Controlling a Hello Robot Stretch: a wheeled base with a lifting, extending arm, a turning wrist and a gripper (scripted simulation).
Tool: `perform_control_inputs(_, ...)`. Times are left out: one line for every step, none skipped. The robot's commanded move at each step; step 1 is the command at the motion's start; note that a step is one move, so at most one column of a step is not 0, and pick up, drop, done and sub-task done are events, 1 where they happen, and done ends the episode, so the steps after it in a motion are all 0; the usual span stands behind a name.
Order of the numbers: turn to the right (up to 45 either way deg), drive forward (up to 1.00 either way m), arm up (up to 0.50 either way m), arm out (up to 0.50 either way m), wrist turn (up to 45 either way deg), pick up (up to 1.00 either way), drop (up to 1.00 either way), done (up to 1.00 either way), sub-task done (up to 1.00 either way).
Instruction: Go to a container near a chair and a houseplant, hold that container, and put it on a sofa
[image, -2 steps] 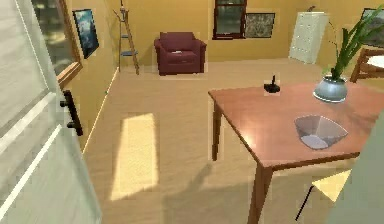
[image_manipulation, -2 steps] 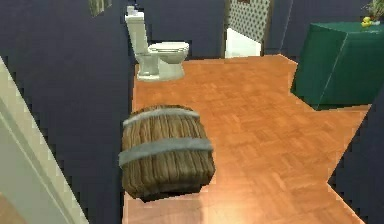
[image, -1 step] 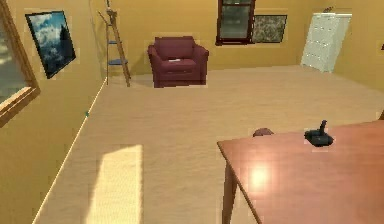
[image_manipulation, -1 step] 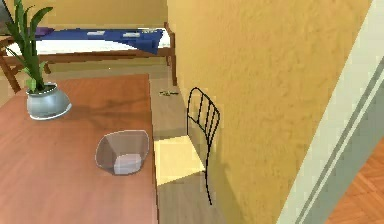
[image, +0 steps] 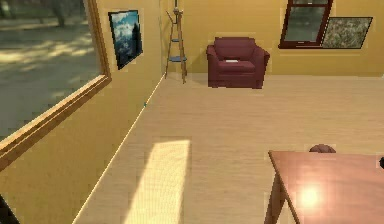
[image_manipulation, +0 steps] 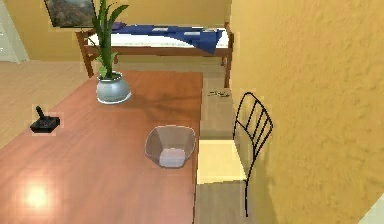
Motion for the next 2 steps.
perform_control_inputs(0.0, 0.0, 0.5, 0.0, 0.0, 0.0, 0.0, 0.0, 0.0)
perform_control_inputs(0.0, 0.0, 0.38, 0.0, 0.0, 0.0, 0.0, 0.0, 0.0)
